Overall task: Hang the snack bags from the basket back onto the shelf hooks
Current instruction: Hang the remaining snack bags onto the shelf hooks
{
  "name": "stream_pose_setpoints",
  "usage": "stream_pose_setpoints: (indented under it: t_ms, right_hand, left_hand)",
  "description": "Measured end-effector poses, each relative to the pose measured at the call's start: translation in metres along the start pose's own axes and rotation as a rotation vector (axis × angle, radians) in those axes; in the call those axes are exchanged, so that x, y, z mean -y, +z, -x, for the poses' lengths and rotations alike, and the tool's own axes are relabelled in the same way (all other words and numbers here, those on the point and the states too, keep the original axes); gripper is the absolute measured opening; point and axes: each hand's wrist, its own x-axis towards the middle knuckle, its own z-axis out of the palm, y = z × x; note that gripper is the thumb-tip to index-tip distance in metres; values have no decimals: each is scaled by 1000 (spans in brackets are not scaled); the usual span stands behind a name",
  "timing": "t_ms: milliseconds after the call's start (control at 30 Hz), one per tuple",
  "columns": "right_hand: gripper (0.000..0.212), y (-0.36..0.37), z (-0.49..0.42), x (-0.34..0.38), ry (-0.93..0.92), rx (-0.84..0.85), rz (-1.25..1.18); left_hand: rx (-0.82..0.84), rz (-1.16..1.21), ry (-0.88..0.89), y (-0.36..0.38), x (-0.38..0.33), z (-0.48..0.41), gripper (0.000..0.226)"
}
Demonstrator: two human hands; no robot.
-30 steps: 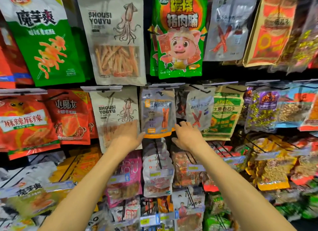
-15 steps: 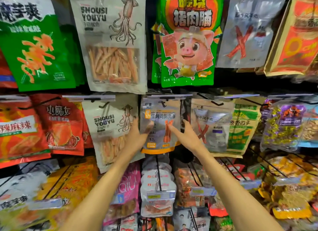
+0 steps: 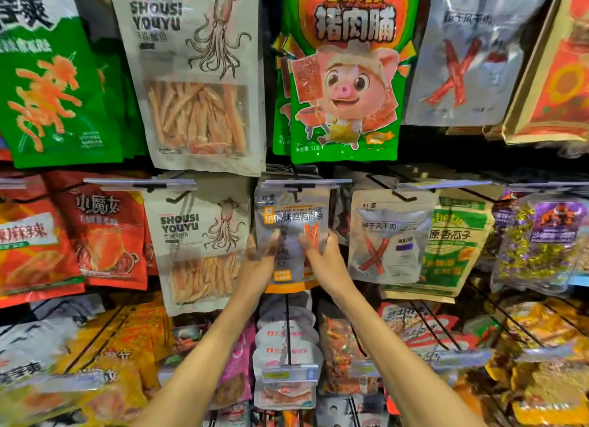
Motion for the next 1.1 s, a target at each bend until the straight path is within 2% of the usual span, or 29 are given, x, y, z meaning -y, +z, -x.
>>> stream_pose_setpoints:
  t_ms: [33,100,167,233,267,333,433,500,567,633,700,733,800,867,967,1033,1100]
  right_hand:
    - [88,2,-3,-2,15,-6,29]
    - [76,6,-11,-11,21,-27,97]
    - [79,8,-13,-16,5,-42,118]
    - [84,9,-6,-4,-1,-60,129]
    - [82,9,-2,2,-5,-72,123]
    - [79,8,0,5,8,-64,144]
    - [89,7,-1,4,6,-55,158]
    - [91,6,0,2,-6,-55,166]
    - [78,3,0,2,-8,-34,154]
    - [65,0,1,0,-2,-11,139]
    - [68,-1,3,2,1,13,125]
    - [72,-2,5,3,10,18,121]
    - [73,-4,11,7,21,15,115]
    - [63,-7,18,10,29,20,97]
    - [46,-14,29,9,28,53,86]
    - [26,-19,34,7,-11,62,154]
    - [18,-26,33,2,-52,102,257]
  left_hand:
    - [-3,14,12,0,1,-2,13]
    - [7,119,-93,0,-3,-3,38]
    - [-5,133,-144,0,-6,-6,66]
    - [-5,49,-88,2,-3,-11,94]
    - [-2,26,-97,3,-3,-12,98]
    - [1,17,-119,4,-5,-17,85]
    - [16,36,-109,1,-16,-12,64]
    - [19,39,-102,0,-16,-10,65]
    - [25,39,-94,-2,-14,-6,71]
    - [30,28,-102,-6,-11,-4,90]
    - [47,-7,-113,-8,-6,-5,110]
    - [53,-12,-121,-9,-2,-7,108]
    - [68,1,-88,-10,-4,-2,81]
    - [92,4,-46,-13,-4,3,60]
    - [84,-26,-40,-18,0,10,63]
    - [80,-36,-24,-22,-1,20,59]
    - [91,-113,48,-28,-4,32,59]
